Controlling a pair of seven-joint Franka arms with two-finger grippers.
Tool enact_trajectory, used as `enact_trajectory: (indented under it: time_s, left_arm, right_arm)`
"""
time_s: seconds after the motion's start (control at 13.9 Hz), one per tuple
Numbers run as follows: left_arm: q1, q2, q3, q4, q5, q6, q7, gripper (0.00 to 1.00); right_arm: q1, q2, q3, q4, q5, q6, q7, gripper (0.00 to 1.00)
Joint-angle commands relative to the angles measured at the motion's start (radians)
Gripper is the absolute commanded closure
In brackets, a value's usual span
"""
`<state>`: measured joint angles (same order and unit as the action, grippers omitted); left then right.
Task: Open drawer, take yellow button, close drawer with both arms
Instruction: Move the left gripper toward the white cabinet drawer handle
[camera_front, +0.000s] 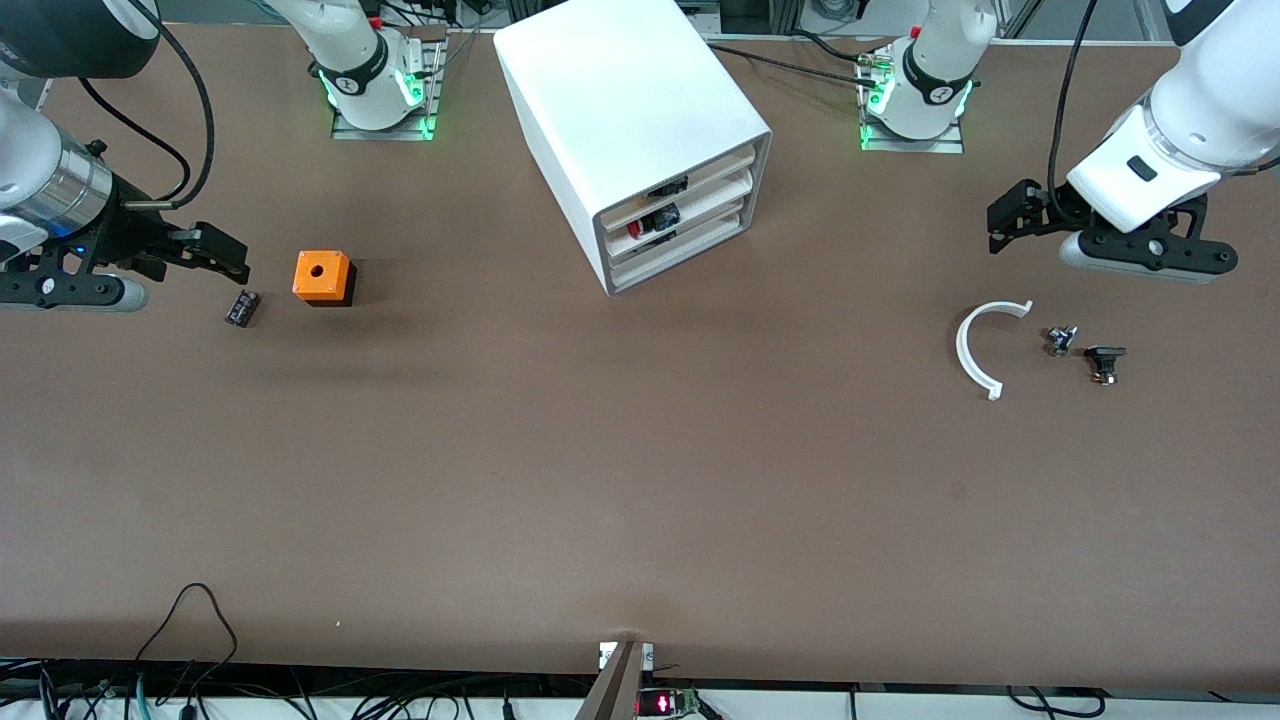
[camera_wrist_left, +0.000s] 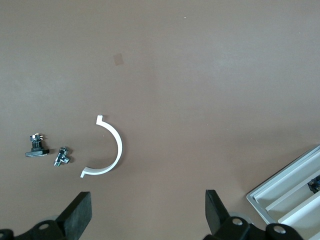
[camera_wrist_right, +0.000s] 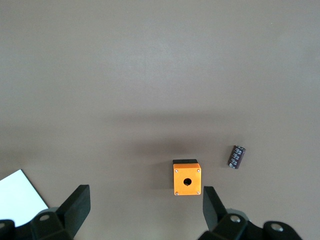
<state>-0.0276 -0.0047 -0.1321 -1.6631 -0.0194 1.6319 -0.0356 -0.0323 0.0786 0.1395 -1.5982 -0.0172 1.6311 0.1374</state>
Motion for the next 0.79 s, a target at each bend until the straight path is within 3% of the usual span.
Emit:
enact_trajectory:
  time_s: [0.0, 0.43, 0.57, 0.72]
  left_arm:
    - [-0.002, 0.014, -0.006, 0.026, 0.021, -0.006, -0.003, 0.00]
    - [0.000, 0.012, -0.015, 0.028, 0.021, -0.015, -0.003, 0.00]
    - [-0.002, 0.018, -0.014, 0.026, 0.006, -0.030, -0.018, 0.00]
    - [-0.002, 0.022, -0.018, 0.032, -0.001, -0.064, -0.023, 0.00]
  right_arm:
    - [-0.015, -0.023, 0.011, -0.015, 0.008, -0.014, -0.010, 0.00]
    - [-0.015, -0.020, 0.014, -0.006, -0.003, -0.031, -0.021, 0.00]
    - [-0.015, -0.025, 0.015, -0.005, 0.006, -0.114, -0.012, 0.00]
    - [-0.017, -0.016, 0.014, -0.009, 0.055, -0.106, -0.027, 0.00]
